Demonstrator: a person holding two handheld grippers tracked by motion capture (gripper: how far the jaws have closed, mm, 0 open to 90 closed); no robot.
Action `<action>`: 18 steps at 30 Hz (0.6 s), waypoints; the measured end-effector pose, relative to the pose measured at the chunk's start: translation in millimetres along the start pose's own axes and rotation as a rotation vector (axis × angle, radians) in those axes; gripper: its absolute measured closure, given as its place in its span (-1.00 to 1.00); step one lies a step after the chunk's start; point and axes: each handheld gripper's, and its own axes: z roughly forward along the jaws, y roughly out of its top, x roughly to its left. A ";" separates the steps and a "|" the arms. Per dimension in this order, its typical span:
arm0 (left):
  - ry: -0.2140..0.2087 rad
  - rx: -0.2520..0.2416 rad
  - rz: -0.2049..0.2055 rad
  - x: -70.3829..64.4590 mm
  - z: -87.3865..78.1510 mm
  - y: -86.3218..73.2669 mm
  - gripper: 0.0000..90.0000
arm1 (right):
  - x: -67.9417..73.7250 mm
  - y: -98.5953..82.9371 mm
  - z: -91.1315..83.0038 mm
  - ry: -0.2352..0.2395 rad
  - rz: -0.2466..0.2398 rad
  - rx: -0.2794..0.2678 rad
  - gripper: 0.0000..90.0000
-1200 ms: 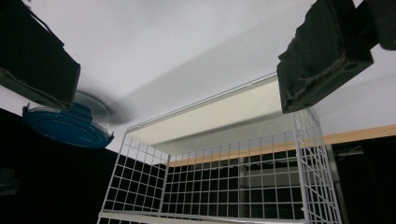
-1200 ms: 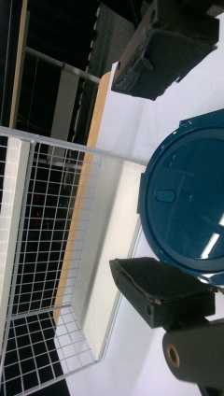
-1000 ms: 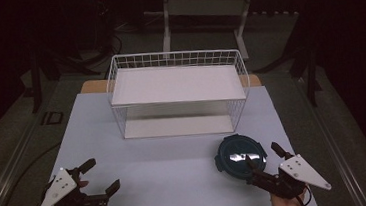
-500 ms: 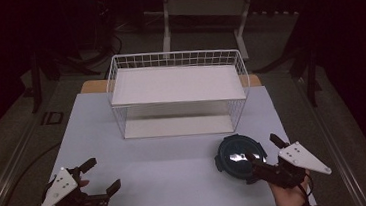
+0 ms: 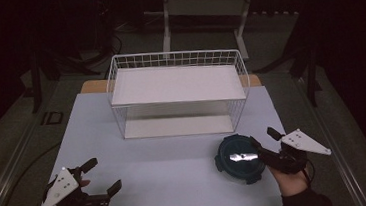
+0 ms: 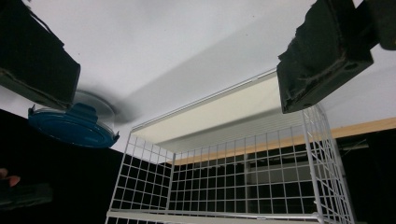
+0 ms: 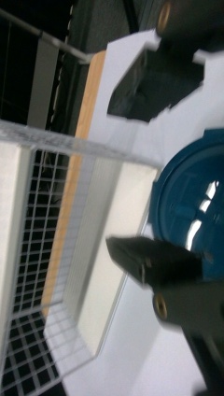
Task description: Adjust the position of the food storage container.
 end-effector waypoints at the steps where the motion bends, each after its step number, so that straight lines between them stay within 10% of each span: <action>1: -0.001 0.000 -0.001 0.0 0.1 0.0 -1.00 | -5.9 -3.4 5.1 -0.013 -0.003 0.033 0.05; 18: -0.014 0.012 0.003 -0.8 2.4 -1.5 -1.00 | -50.9 -45.8 45.9 -0.067 -0.009 0.227 1.00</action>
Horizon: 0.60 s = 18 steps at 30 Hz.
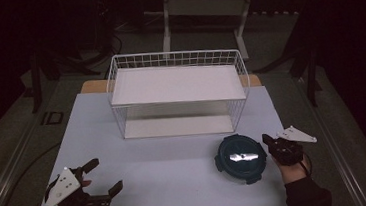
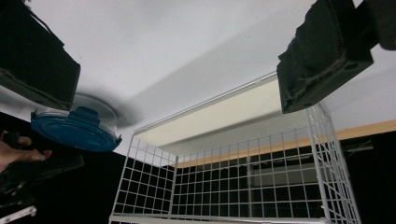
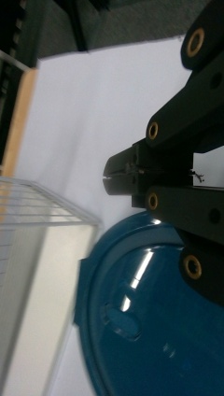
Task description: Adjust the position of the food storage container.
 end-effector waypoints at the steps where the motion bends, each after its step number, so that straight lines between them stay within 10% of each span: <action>1: 0.000 0.000 0.000 0.0 0.1 -0.1 -1.00 | -1.0 -1.9 1.2 -0.001 0.000 0.009 1.00; 18: -0.004 0.005 0.000 -0.3 2.4 -0.8 -1.00 | 1.4 -15.6 1.2 0.027 -0.005 0.065 1.00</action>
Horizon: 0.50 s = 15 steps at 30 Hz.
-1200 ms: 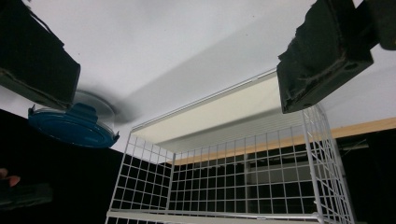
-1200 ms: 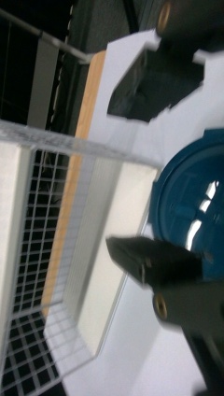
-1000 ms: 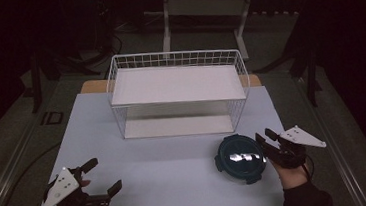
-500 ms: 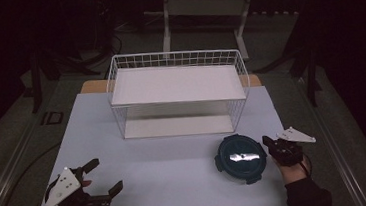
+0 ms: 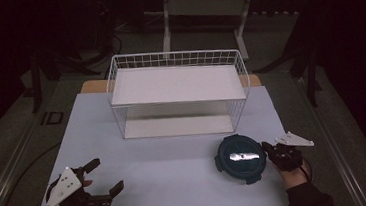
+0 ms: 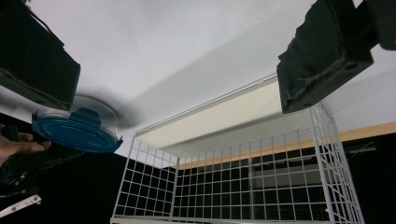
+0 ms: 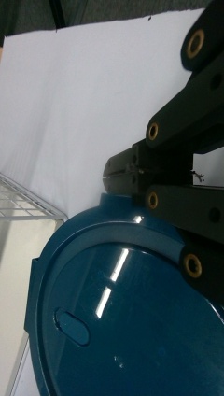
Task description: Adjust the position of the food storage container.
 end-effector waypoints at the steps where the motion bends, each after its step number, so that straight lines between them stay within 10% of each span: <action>1: -0.002 0.001 -0.001 -0.3 0.7 -0.2 -1.00 | 2.0 -0.9 -0.9 0.002 0.000 -0.002 1.00; 15: -0.007 0.006 -0.002 -0.6 3.2 -0.8 -1.00 | 34.5 2.5 -1.8 0.102 -0.007 0.024 1.00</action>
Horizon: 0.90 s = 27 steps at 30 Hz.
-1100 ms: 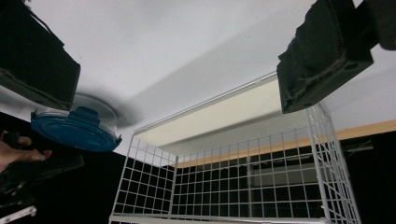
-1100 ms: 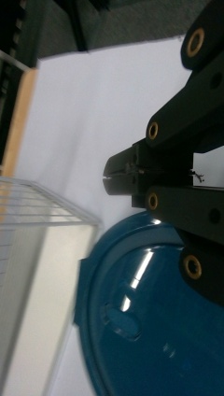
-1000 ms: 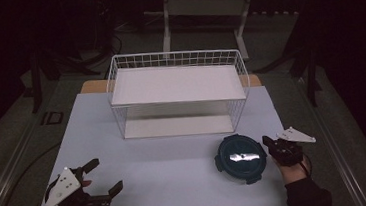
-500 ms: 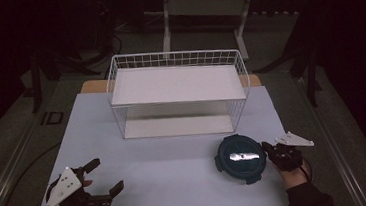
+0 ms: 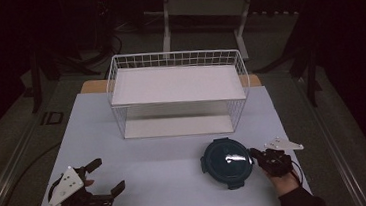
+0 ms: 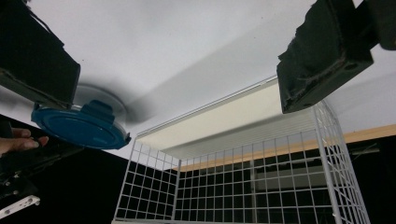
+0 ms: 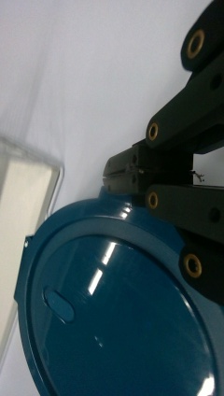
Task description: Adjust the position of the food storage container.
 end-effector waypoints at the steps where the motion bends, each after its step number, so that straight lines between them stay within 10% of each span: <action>1: 0.000 -0.001 -0.001 0.0 0.1 0.0 -1.00 | 0.0 0.0 0.0 0.000 0.000 0.000 1.00; 27: -0.006 0.009 0.000 -1.3 2.2 -0.9 -1.00 | 22.8 -1.1 4.0 0.113 -0.028 0.010 1.00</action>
